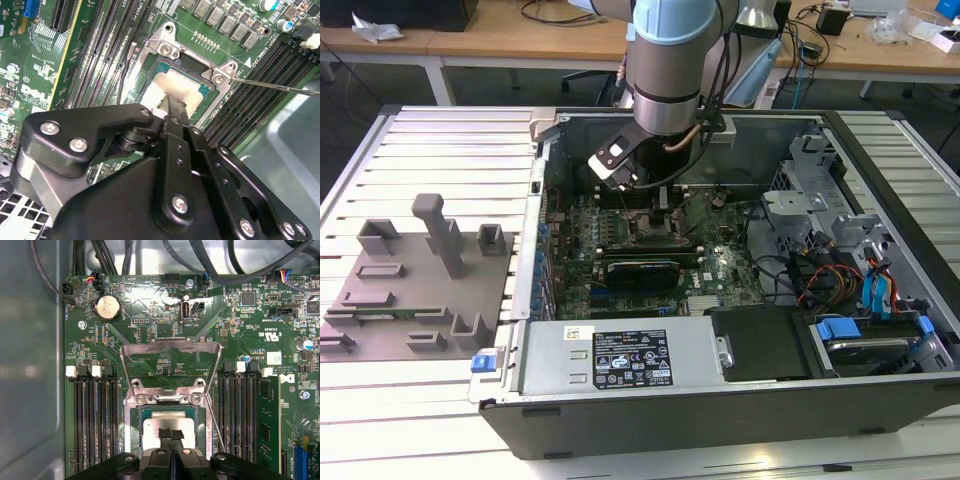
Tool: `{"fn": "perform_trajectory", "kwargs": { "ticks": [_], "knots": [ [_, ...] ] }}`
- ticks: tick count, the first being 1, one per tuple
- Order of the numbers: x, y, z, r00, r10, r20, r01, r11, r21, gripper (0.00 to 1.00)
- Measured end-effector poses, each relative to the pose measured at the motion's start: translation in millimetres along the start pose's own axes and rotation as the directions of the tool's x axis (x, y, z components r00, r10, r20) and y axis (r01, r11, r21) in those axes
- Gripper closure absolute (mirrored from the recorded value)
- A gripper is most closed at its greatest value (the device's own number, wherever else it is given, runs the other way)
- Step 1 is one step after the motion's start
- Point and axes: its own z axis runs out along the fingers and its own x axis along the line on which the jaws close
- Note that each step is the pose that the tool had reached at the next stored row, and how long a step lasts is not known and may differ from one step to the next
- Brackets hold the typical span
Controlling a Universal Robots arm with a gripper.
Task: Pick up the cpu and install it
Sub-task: 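Place the cpu into insertion slot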
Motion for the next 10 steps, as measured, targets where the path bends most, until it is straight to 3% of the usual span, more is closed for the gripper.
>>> {"fn": "perform_trajectory", "kwargs": {
  "ticks": [6, 10],
  "knots": [
    [0.0, -0.2, 0.3, 1.0000, 0.000, 0.0001, 0.000, 1.0000, 0.0000, 0.89],
    [0.0, -0.3, 4.7, 1.0000, 0.000, 0.0001, 0.000, 1.0000, 0.0001, 0.89]
  ]
}}
